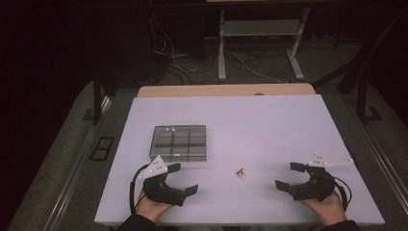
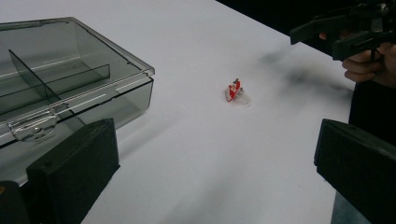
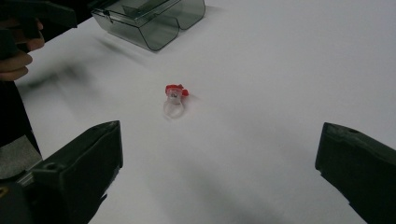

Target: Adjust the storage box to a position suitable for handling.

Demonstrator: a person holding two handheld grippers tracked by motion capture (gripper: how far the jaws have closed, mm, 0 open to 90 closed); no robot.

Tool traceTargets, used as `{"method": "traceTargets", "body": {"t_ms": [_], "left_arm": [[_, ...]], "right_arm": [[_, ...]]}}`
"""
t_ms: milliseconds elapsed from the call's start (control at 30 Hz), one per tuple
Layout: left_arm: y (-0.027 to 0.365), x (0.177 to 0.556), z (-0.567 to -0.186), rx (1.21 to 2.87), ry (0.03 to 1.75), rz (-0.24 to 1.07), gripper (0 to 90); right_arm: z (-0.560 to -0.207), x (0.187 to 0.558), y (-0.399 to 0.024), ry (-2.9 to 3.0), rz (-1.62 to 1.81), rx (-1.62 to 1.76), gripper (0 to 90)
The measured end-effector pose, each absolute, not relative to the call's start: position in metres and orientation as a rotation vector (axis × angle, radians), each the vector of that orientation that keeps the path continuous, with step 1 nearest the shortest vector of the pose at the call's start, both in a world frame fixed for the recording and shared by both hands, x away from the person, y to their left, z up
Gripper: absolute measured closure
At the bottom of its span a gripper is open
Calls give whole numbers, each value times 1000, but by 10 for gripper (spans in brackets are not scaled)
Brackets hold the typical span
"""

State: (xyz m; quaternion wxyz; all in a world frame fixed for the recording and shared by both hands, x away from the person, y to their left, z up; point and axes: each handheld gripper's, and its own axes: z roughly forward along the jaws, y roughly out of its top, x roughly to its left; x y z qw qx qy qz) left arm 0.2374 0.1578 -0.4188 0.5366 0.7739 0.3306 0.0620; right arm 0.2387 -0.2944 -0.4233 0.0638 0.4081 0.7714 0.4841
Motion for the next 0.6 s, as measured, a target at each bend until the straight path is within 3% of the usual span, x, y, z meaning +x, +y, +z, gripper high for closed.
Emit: {"method": "traceTargets", "body": {"t_ms": [600], "left_arm": [[178, 244, -399, 1834, 845, 152, 0]], "right_arm": [[-424, 238, -297, 2326, 1461, 1235, 6]]}}
